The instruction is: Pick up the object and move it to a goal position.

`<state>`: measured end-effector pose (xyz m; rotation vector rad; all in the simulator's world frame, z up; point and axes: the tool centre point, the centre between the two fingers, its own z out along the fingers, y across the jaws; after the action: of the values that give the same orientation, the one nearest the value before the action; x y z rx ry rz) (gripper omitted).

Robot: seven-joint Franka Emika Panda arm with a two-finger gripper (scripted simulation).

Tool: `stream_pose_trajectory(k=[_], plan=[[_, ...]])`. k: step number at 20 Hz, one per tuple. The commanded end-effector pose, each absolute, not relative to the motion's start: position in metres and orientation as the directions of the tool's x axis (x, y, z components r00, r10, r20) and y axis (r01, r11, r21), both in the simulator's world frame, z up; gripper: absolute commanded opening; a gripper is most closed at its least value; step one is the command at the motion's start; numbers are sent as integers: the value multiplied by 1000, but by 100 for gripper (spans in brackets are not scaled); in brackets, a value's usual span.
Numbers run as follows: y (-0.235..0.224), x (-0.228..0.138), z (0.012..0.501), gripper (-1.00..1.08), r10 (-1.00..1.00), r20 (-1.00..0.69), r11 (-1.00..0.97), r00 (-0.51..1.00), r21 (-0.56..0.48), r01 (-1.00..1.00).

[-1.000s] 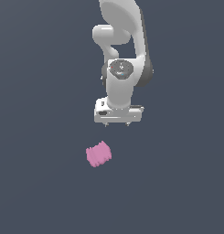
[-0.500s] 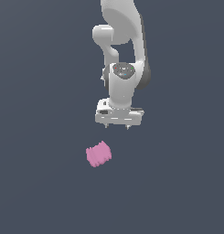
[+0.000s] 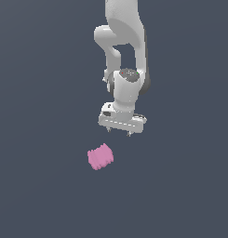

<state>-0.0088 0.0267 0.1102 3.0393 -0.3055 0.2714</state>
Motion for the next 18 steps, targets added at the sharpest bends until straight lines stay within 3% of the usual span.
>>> stream_pose_trajectory(k=[1, 18], plan=[[27, -7, 105, 108, -220, 215, -970, 951, 59, -238], [21, 11, 75, 108, -386, 416, -893, 823, 55, -447]])
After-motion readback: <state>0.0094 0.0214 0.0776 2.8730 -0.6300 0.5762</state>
